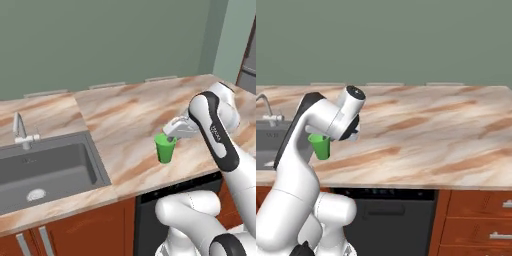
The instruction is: Pick the cup and bowl from the counter and place them on the counter next to the sink.
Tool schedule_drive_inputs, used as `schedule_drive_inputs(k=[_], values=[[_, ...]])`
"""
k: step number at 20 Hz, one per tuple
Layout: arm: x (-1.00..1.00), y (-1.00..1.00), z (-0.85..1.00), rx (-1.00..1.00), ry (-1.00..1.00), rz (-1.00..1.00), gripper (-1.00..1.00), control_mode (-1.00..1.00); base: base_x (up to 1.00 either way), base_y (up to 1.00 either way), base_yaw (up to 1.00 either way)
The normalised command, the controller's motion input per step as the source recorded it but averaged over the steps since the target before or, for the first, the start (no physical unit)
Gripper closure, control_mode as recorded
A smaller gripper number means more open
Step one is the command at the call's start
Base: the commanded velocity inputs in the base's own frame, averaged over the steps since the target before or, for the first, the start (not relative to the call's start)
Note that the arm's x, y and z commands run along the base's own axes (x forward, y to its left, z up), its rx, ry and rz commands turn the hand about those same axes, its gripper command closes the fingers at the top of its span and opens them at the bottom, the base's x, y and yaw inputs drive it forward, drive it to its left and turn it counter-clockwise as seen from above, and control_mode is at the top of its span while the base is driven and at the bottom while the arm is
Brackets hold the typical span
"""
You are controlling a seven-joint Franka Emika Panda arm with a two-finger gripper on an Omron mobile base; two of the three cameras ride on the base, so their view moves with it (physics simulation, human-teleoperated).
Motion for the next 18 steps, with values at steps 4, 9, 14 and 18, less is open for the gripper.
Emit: schedule_drive_inputs(k=[4, 9, 14, 18], values=[[0.0, 0.0, 0.0, 0.0, 0.0, 0.0, 1.0, 1.0, 0.99, 0.0, 0.02], [0.0, 0.0, 0.0, 0.0, 0.0, 0.0, 1.0, 1.0, 0.38, 0.0, 0.03], [0.0, 0.0, 0.0, 0.0, 0.0, 0.0, 1.0, 1.0, 0.0, 0.0, 0.0], [0.0, 0.0, 0.0, 0.0, 0.0, 0.0, 1.0, 1.0, 0.0, 0.0, 0.0]])
